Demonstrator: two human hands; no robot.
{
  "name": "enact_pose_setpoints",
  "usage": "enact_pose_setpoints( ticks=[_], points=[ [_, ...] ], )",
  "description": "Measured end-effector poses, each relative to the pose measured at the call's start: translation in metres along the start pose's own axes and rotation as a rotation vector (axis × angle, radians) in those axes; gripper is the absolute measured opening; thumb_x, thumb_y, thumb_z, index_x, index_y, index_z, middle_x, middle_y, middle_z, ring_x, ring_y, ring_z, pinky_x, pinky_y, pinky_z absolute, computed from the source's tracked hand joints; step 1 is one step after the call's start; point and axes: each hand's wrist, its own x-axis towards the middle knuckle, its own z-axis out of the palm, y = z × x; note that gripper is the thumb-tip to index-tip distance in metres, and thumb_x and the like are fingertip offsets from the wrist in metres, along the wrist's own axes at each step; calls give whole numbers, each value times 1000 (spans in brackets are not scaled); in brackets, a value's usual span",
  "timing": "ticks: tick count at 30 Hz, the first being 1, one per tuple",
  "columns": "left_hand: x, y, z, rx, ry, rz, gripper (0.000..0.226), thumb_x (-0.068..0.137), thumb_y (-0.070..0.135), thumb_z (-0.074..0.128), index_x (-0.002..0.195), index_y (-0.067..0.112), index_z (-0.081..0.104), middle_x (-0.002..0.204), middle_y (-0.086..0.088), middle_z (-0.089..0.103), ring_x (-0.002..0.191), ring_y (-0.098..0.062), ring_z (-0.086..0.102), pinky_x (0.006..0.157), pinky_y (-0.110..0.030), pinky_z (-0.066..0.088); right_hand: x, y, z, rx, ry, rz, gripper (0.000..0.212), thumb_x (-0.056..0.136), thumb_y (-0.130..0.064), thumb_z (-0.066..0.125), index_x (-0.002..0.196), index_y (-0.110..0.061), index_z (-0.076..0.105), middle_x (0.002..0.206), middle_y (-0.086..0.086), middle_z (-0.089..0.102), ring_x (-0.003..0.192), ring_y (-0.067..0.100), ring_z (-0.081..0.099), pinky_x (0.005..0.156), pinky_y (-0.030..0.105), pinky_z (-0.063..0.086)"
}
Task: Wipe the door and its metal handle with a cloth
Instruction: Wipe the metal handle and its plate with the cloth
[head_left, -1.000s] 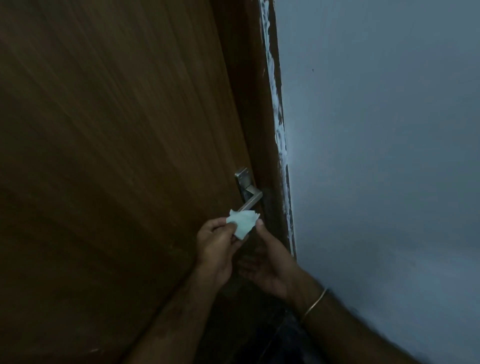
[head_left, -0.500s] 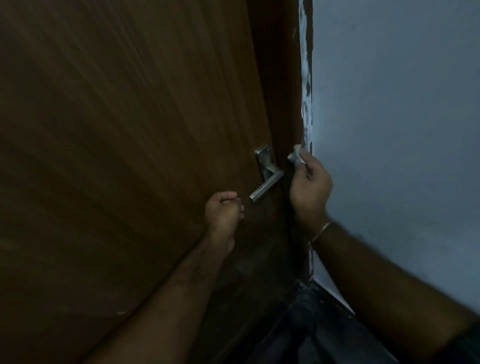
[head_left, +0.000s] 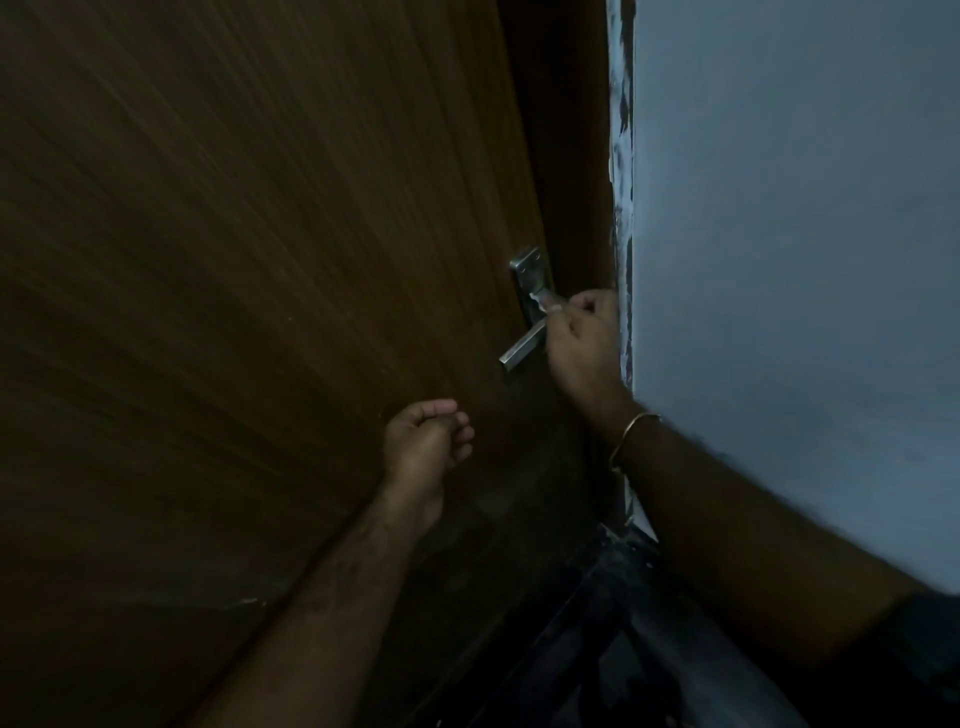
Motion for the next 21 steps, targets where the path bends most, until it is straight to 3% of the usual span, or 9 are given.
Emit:
enact_pose_setpoints(
  ticks=[3,6,9,12,14,17,21],
  points=[
    [-4,-5,-6,-16,-21,-6,16,97,0,52,105,11,62,100,-10,64,86,-19,62,78,-33,53,12,-2,-6,-38,-30,47,18,93,-11,58,104,-6,71,113,9,64,94,20,63,80,26,53],
    [-8,-11,-10,-12,-41,-28,18,96,0,52,109,9,61,99,-10,64,87,-20,62,78,-32,53,12,-9,-9,-37,-12,113,24,92,-10,62,113,-7,70,110,7,72,91,13,67,82,28,57],
    [-8,-17,-14,-8,-44,-34,20,97,-1,52,112,8,61,96,-9,65,86,-19,63,78,-31,53,11,-14,-4,-176,-17,125,21,91,-11,62,109,-5,70,112,10,70,100,19,65,90,36,55],
    [-8,-24,-16,-6,-28,-37,18,97,-1,52,110,7,61,93,-9,65,83,-19,63,75,-31,52,6,-23,5,-220,-34,164,28,87,-12,67,114,-6,66,119,9,64,108,20,63,88,26,52],
    [-8,-28,-15,-11,-29,-40,16,96,-3,52,101,9,61,90,-9,65,79,-18,63,73,-30,52,-3,-30,11,-218,-39,187,32,85,-11,69,117,-8,63,120,6,63,109,17,62,89,27,53],
    [-10,-31,-10,-6,-39,-47,17,96,-5,52,97,9,60,87,-9,64,76,-18,62,73,-30,51,-35,-38,25,-182,-120,99,23,87,-9,66,109,-11,63,110,4,65,97,11,61,75,19,51],
    [-14,-36,-8,39,-69,-65,19,94,-4,52,105,4,64,95,-13,69,85,-24,66,72,-33,54,-96,-18,38,-12,-308,185,17,89,-10,65,105,-12,70,102,-8,60,89,0,59,67,6,45]
  ],
)
